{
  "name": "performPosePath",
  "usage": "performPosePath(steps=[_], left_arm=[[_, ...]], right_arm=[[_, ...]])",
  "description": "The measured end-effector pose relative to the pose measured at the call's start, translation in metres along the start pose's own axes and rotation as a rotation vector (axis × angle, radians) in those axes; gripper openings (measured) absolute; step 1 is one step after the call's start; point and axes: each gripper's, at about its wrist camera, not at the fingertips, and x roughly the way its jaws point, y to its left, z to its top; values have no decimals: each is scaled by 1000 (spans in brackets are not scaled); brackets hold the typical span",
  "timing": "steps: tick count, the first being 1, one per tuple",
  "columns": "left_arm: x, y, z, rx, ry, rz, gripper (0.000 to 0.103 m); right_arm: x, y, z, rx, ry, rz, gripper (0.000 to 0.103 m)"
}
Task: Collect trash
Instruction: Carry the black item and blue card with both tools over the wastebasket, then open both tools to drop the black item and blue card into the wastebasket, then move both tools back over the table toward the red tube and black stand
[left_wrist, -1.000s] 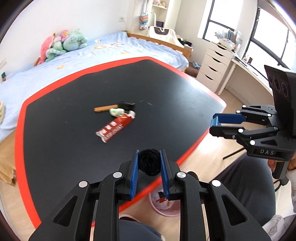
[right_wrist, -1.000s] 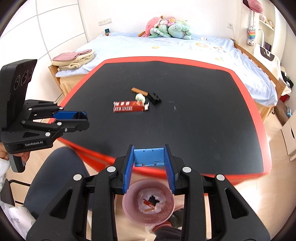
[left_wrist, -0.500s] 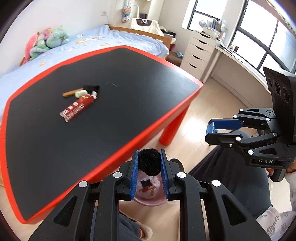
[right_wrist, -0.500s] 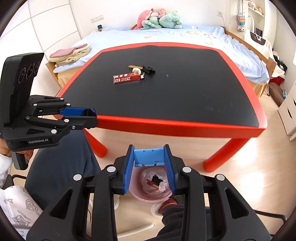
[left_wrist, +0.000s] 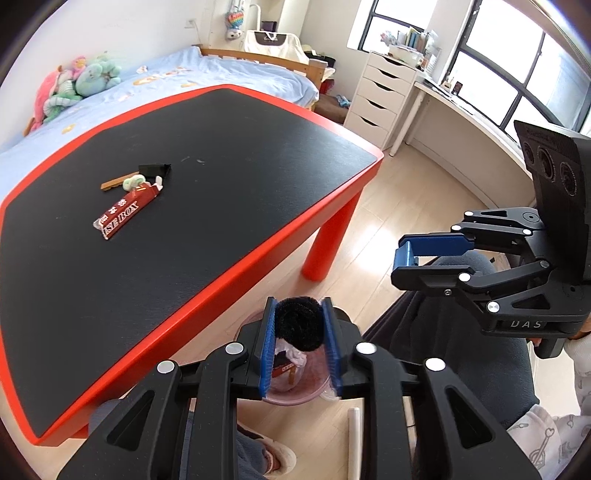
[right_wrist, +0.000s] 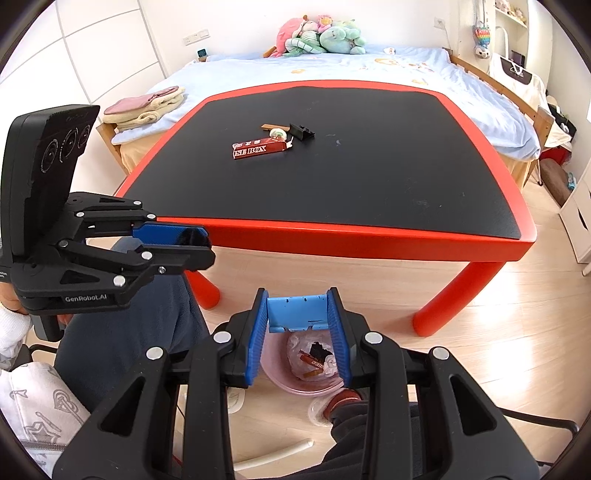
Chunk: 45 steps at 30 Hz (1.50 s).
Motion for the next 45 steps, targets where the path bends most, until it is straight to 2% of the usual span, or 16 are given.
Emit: performPosePath(steps=[1, 2, 3, 6, 7, 12, 15, 31, 39, 45], left_arm=[[1, 0, 0, 2, 3, -2, 30], [1, 0, 0, 2, 4, 1, 37], [2, 1, 0, 1, 2, 7, 53], [-1, 5, -1, -23, -20, 20, 85], [-2, 6, -1, -30, -28, 26, 88], [-6, 13, 0, -56, -38, 47, 95], [-9, 15, -1, -66, -43, 60, 95], [-17, 32, -4, -104, -44, 85, 95], [-23, 47, 4, -115, -61, 100, 95], [-30, 61, 19, -110, -83, 122, 95]], right_arm=[[1, 0, -1, -1, 3, -4, 46], [0, -1, -1, 0, 3, -7, 56], [0, -2, -1, 5, -2, -9, 72], [0, -5, -3, 24, -4, -24, 88], [0, -7, -3, 32, -6, -27, 91], [2, -8, -4, 49, -2, -26, 98], [3, -9, -4, 55, 0, -22, 100], [10, -8, 5, 51, 4, -9, 100], [11, -5, 25, 24, -8, 2, 100], [13, -2, 55, -15, -31, 11, 100]])
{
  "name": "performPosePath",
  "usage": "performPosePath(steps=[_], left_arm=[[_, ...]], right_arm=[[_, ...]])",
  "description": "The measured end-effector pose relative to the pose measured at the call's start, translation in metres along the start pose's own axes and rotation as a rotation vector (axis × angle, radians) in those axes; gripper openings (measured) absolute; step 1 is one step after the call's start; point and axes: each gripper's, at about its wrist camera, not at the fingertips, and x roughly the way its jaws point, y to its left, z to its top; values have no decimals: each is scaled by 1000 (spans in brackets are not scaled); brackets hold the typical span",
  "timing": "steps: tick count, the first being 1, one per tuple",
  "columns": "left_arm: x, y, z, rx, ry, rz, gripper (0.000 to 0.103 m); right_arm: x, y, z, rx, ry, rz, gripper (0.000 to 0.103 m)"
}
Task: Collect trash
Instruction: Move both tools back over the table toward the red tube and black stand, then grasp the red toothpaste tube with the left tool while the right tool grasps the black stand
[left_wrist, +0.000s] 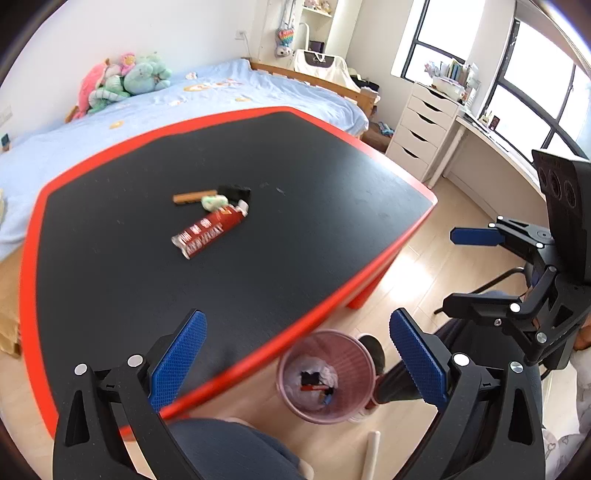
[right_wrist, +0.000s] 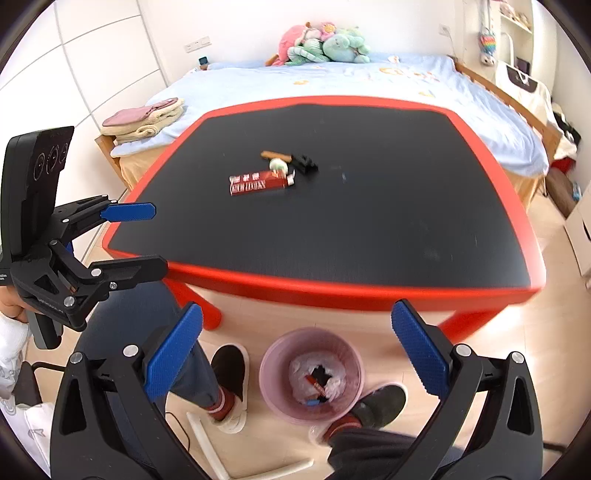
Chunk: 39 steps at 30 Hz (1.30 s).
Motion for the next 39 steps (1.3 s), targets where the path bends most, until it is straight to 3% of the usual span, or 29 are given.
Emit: performPosePath(steps=[12, 22, 29, 35, 39], left_arm=[[15, 36, 36, 27, -7, 32, 95], [52, 72, 60, 74, 41, 11, 95], [83, 87, 63, 106, 83, -10, 95], [101, 93, 61, 116, 99, -21, 93], [108, 97, 60, 114, 110, -23, 76]], right_arm=[[32, -3, 82, -100, -19, 17, 100], [105, -17, 140, -175, 38, 35, 100], [150, -27, 156, -213, 83, 51, 100], [183, -28, 160, -253, 130, 76, 78], [195, -28, 162, -266, 139, 94, 67]])
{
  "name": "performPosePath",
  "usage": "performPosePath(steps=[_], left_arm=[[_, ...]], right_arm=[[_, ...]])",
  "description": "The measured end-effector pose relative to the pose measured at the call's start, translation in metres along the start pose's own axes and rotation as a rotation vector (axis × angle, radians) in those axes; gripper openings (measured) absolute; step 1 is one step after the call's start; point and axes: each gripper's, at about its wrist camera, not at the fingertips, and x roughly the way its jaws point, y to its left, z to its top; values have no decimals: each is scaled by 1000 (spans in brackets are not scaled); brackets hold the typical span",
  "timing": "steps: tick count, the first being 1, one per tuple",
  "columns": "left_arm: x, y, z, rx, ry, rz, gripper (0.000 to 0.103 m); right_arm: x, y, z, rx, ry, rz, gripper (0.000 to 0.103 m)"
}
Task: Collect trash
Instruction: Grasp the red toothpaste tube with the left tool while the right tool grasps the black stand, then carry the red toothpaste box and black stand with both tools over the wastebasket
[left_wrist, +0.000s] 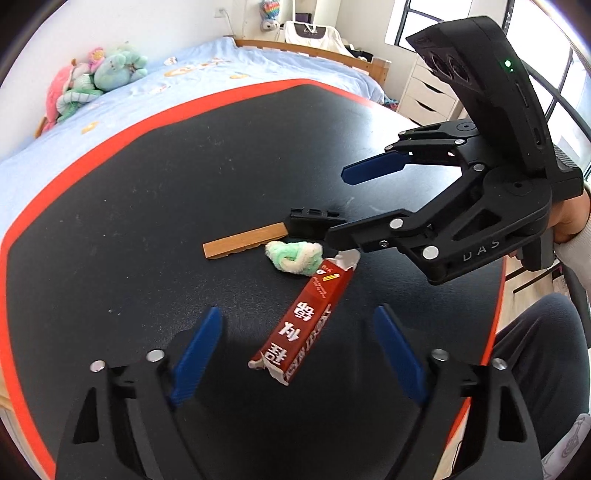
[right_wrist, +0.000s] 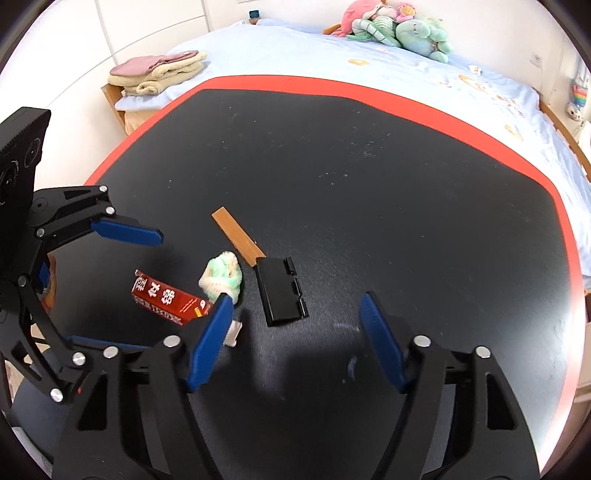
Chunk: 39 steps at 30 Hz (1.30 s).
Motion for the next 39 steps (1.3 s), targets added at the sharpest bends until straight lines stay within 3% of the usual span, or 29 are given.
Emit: performPosePath(steps=[4, 8, 10, 13, 15, 30, 39], left_arm=[[3, -1, -3, 5, 8, -2, 61], [2, -1, -3, 7, 9, 10, 37], [1, -1, -4, 11, 12, 8, 29], [-2, -4, -7, 21, 17, -1, 25], [-3, -7, -7, 21, 14, 3, 16], [-45, -32, -18, -44, -34, -20, 15], [-78, -70, -30, -47, -84, -49, 15]], right_arm=[[10, 3, 2, -26, 9, 14, 54], [12, 8, 4, -46, 3, 13, 42], [11, 10, 4, -59, 5, 9, 26], [9, 11, 1, -59, 5, 9, 25], [7, 10, -1, -50, 5, 4, 25], [-58, 22, -38, 56, -74, -36, 23], [-118, 45, -84, 120, -130, -67, 23]])
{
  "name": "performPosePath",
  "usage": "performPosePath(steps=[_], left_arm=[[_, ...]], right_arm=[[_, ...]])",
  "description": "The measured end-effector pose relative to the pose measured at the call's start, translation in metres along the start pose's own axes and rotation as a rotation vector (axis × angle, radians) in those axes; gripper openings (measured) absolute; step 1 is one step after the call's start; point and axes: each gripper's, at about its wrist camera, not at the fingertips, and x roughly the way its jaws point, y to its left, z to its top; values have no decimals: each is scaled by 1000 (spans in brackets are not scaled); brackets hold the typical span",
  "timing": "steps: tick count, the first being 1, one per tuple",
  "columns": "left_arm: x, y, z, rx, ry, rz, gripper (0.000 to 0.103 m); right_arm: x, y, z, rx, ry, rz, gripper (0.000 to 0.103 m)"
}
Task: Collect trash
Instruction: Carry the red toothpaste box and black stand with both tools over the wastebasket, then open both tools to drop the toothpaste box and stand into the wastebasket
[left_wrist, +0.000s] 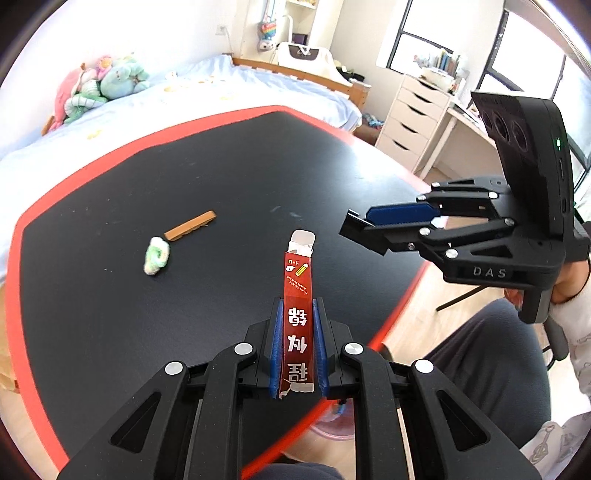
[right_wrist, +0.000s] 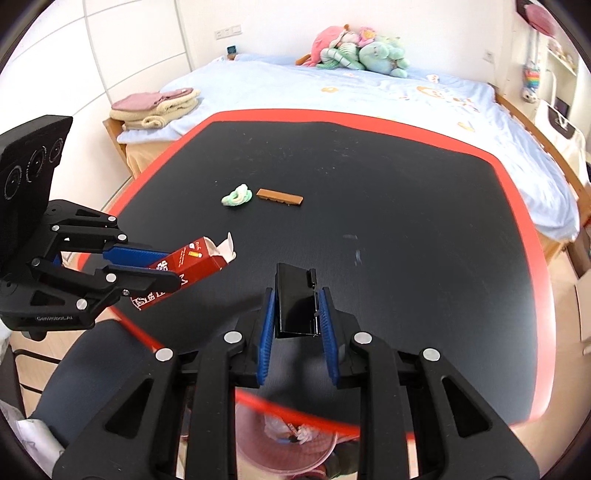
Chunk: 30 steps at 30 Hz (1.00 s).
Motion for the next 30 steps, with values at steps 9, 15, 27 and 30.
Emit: performPosePath(steps=[9, 15, 27, 30], left_arm=[[-12, -40, -18, 16, -10, -42, 15], [-11, -63, -38, 26, 19, -62, 15], [0, -91, -66, 53, 80, -82, 15], [1, -94, -67, 62, 82, -82, 15]], right_arm=[[-50, 15, -44, 63, -33, -24, 23], [-72, 24, -79, 100, -29, -38, 23], [-79, 40, -131, 142, 17, -32, 23], [-79, 41, -134, 143, 19, -27, 23]])
